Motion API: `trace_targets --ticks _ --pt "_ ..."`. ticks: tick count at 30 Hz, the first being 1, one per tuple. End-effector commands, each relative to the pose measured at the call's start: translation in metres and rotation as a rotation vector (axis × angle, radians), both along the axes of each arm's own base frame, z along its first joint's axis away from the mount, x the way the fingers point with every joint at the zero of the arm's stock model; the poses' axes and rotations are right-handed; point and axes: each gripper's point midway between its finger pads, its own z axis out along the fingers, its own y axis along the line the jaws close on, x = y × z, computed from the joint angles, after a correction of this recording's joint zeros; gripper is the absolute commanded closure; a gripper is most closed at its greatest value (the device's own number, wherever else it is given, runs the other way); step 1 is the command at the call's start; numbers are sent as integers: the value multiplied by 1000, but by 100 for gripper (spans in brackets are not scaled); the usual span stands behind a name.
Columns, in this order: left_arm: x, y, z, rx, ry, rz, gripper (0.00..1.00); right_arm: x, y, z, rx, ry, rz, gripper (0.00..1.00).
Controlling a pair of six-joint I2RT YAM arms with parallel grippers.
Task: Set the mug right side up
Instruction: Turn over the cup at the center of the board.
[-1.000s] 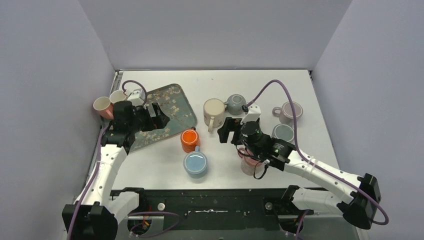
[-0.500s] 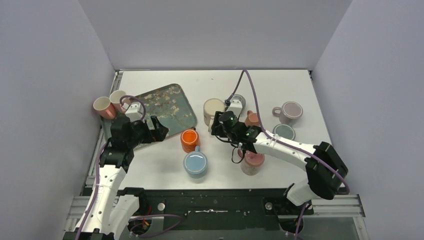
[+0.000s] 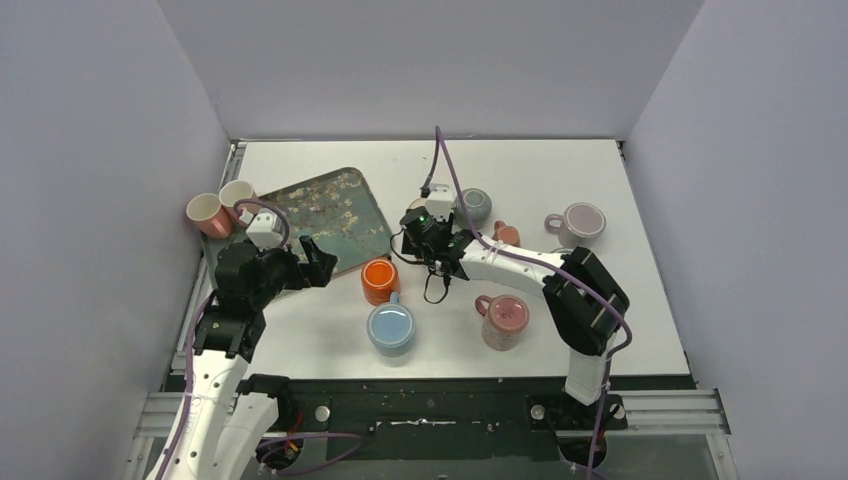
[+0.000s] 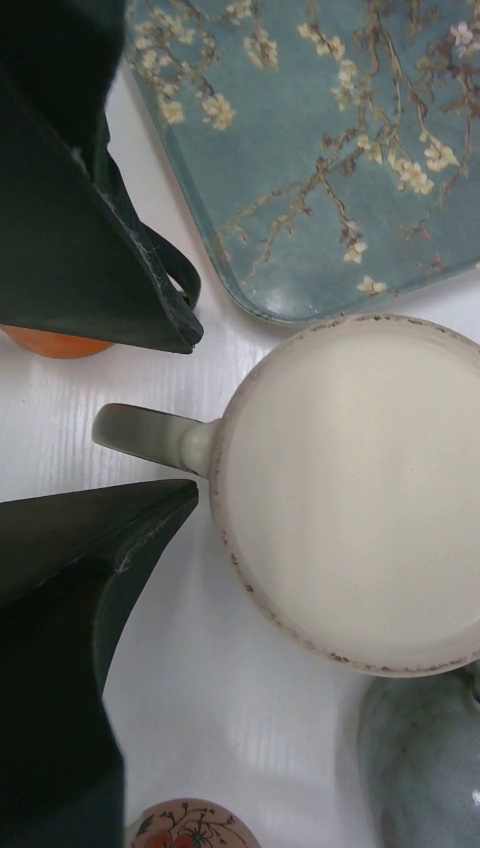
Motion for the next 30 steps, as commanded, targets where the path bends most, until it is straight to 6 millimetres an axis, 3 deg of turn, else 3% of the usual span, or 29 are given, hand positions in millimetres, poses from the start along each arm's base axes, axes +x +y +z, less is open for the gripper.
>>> trace_targets --ticks 1,9,14,25,30 --pt "1 1 14 12 -61 0 3 18 -18 8 -102 -48 -84 51" --pt "-2 -1 20 9 -89 -7 3 15 -34 -4 -163 -28 -120 56" --pt "-2 -2 20 9 -91 -11 3 21 -32 -1 -152 -37 -121 58" --pt "-2 -1 19 16 -88 -7 3 42 -30 -13 -149 -5 -126 57" --pt "-2 -3 19 15 -86 -15 3 43 -29 -10 -146 -23 -107 74"
